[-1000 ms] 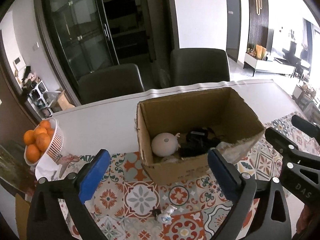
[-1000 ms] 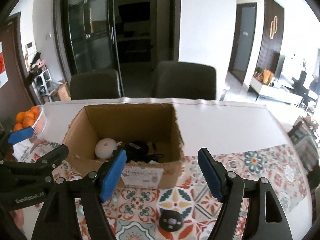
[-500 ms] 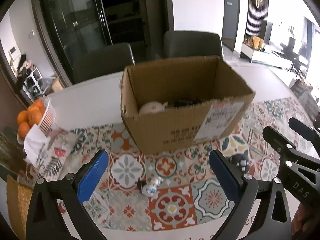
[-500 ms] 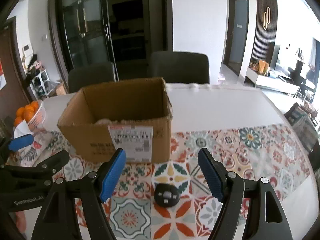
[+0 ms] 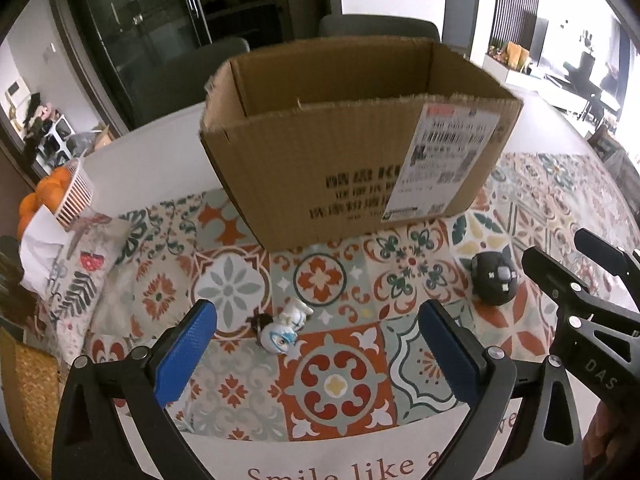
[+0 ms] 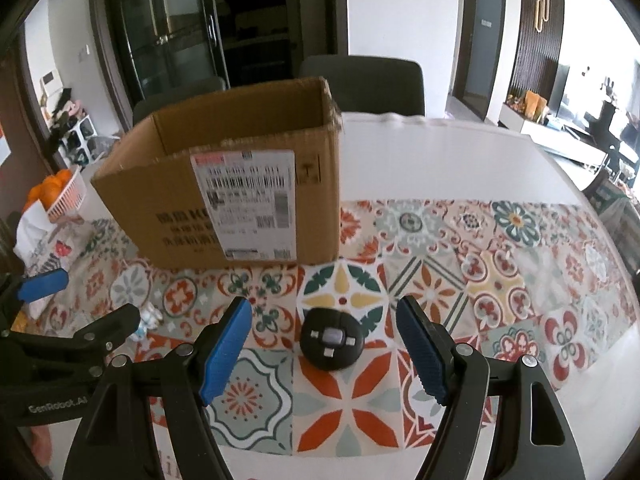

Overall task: Organize rigid objects
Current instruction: 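Move the right tool to the black round puck while the left tool approaches the white figurine, then close the right tool on the black round puck and lift it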

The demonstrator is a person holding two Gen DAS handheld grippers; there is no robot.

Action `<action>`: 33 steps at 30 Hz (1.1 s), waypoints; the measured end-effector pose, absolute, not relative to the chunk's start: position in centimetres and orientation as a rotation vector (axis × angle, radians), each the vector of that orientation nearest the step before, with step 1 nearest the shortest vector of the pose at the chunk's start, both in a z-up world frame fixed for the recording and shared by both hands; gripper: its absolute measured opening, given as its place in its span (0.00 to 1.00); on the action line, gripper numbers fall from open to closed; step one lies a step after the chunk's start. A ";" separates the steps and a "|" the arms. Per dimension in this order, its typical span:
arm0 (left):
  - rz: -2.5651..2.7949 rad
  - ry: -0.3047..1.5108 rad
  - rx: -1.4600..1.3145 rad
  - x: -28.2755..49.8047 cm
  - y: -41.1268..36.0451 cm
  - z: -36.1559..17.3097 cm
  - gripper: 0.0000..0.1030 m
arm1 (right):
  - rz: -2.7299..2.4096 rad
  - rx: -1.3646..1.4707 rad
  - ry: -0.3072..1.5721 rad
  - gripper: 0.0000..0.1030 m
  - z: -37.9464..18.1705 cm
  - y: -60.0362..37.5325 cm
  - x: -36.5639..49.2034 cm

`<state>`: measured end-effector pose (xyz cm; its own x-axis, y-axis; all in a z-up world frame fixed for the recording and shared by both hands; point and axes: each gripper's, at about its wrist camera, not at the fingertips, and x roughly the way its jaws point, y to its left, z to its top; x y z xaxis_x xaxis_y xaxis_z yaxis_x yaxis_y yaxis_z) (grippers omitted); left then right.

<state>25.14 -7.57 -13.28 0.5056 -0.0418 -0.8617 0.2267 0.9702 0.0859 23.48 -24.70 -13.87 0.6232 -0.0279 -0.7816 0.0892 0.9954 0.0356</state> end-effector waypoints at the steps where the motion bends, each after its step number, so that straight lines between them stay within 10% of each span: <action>1: -0.165 1.037 0.199 25.2 -7.6 -13.7 1.00 | -0.066 0.072 0.902 0.72 -14.2 -24.7 23.6; 26: -0.141 1.130 0.263 27.5 -8.6 -19.8 0.99 | -0.051 0.112 1.068 0.71 -22.4 -26.2 26.8; 33: -0.136 1.133 0.265 27.7 -8.4 -20.2 0.99 | -0.051 0.099 1.084 0.58 -23.4 -26.5 27.2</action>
